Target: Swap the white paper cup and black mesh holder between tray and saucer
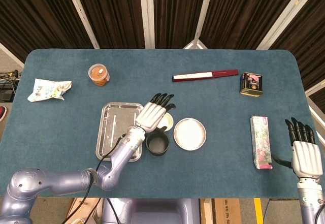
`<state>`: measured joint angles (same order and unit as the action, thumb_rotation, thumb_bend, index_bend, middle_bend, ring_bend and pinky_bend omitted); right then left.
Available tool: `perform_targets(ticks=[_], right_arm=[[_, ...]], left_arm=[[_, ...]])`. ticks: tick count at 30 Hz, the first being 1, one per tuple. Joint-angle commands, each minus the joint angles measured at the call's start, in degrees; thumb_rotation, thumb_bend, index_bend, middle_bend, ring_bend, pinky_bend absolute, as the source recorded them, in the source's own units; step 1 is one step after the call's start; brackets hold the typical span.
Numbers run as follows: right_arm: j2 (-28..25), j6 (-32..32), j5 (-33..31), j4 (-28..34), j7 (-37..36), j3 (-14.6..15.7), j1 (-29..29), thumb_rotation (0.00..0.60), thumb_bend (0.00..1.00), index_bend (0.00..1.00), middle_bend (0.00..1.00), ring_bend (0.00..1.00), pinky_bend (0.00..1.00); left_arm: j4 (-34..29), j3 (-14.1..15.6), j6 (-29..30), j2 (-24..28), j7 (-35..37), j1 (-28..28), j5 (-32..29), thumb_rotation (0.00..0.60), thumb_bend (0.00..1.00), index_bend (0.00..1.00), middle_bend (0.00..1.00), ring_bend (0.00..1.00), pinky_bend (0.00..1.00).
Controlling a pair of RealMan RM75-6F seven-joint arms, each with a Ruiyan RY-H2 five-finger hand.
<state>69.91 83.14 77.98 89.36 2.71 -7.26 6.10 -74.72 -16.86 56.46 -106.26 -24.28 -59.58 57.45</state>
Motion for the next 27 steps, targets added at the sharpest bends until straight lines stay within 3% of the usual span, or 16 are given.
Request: perform_targets(ticks=[1,6,16,21,27], right_arm=[[0.0,-0.1,0.2,0.1,-0.1,0.1,0.0,0.6,0.0,0.0,0.0,0.0,0.0],[0.0,0.1,0.3,0.1,-0.5,0.0,-0.1,0.6,0.0,0.0,0.0,0.0,0.0],[0.0,-0.1,0.7,0.0,-0.8,0.1,-0.1,0.6,0.0,0.0,0.0,0.0,0.0],[0.1,-0.1,0.8,-0.1,-1.2,0.1,-0.1,0.6,0.0,0.0,0.0,0.0,0.0],[0.2,-0.6,0.9,-0.2,-1.4,0.2,0.0,0.6,0.0,0.0,0.0,0.0,0.0]], left_arm=[[0.0,0.3,-0.3,0.1,-0.3,0.2,-0.1,0.6,0.06,0.25,0.09,0.03,0.17],[0.2,0.6,0.1,0.2,-1.9,0.3,-0.2,0.6,0.27,0.35,0.24,0.19,0.32],[1.7,0.8,3.4,-0.7,-5.9,0.8,0.6,0.6,0.59,0.56,0.56,0.48,0.54],[2.3,0.2,5.7,-0.7,-6.4,1.0,2.2,0.6,0.66,0.6,0.63,0.54,0.57],[-0.6,-0.9,7.6,1.5,-6.5,2.0,3.0,0.6,0.67,0.61,0.64,0.55,0.57]])
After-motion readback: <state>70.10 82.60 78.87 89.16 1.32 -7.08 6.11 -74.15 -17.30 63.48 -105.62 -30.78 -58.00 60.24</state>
